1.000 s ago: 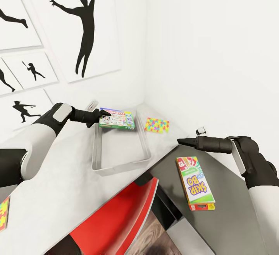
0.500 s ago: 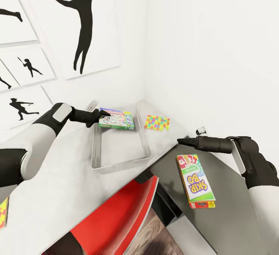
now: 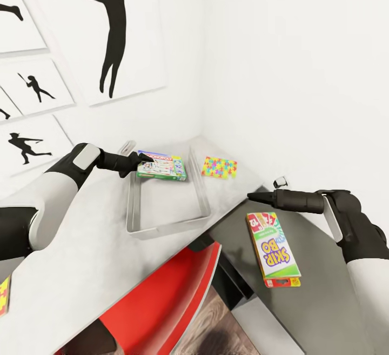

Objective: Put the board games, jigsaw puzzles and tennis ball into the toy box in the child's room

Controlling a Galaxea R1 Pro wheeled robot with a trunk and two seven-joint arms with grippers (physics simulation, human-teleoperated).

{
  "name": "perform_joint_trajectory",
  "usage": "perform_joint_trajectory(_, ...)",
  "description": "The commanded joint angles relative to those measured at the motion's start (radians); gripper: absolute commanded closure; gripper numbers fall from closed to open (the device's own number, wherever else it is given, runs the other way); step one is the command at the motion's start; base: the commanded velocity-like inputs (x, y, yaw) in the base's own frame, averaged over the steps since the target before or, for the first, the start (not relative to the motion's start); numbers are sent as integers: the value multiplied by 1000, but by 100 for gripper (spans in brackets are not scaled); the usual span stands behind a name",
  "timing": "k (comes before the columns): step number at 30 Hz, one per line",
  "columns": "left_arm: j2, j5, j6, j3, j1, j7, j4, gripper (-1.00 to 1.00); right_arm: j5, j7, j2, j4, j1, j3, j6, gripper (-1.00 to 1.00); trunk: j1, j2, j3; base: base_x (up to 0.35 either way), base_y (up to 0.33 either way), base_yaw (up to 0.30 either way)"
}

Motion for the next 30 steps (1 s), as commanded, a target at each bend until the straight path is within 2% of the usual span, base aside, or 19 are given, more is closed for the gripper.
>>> perform_joint_trajectory(1, 1, -5, 0, -8, -1, -6, 0, 100, -2, 2, 0, 0, -1, 0, 7, -100, 0, -2, -3, 0, 0, 0)
perform_joint_trajectory(21, -1, 1, 0, -8, -3, -5, -1, 100, -2, 2, -3, -7, 0, 1, 7, -100, 0, -2, -33, 0, 0, 0)
perform_joint_trajectory(30, -1, 2, 1, -8, -19, -6, -2, 100, -2, 5, -26, -20, 6, 6, 7, -100, 0, -2, -36, 0, 0, 0)
